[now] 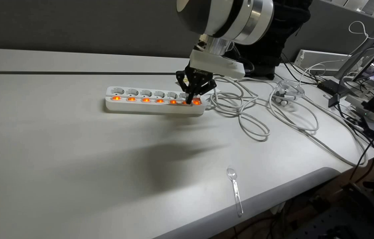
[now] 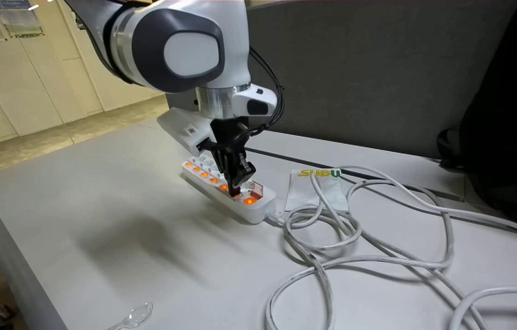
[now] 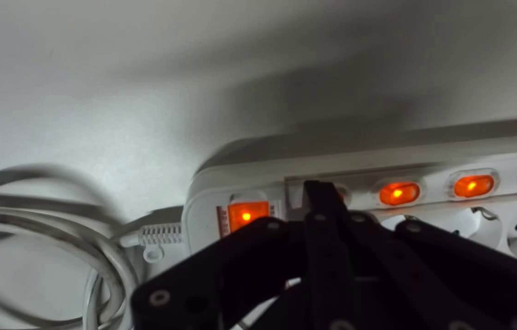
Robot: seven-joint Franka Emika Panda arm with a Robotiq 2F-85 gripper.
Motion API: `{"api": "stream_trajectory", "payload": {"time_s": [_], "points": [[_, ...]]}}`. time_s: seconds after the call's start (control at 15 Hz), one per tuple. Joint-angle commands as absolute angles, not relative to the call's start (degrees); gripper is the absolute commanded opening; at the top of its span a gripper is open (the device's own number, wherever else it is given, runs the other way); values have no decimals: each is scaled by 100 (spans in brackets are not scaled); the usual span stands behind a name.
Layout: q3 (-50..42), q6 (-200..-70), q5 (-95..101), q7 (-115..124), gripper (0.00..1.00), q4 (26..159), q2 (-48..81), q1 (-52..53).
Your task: Turn off the second switch from the right
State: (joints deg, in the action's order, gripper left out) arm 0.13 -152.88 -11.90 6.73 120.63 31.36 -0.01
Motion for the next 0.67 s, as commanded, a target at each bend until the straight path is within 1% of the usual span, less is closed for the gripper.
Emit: {"api": "stream_trajectory", "payload": {"time_s": [0.0, 0.33, 0.6], "points": [[-75, -15295, -1090, 992, 0, 11861, 3385, 110], [-154, -15686, -1092, 1161, 0, 11921, 3561, 202], [-73, -15710, -1192, 1129, 0, 11941, 3550, 132]]}}
